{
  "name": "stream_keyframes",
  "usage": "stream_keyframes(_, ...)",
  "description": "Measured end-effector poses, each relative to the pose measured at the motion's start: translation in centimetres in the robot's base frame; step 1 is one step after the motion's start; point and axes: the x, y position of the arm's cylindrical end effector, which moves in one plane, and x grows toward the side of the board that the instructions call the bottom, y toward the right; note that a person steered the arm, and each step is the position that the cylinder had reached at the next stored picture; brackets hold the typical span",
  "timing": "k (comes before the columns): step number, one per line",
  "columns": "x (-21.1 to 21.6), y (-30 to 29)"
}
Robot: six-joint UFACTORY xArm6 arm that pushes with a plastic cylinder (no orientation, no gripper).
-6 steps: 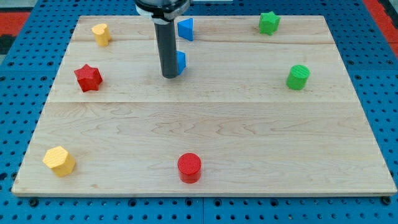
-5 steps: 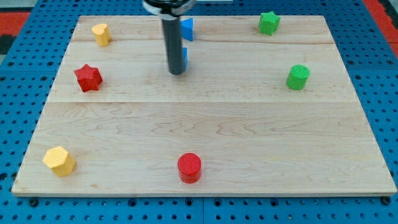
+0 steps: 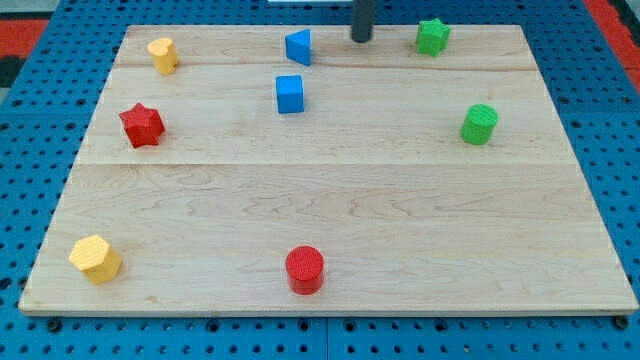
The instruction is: Place the blue triangle to the top of the blue cube
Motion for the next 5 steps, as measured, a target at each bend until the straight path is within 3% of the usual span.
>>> stream_keyframes(1,0.0,-5.9)
stream_keyframes(4,6.6,-5.9)
stream_keyframes(5,6.6,-4.3)
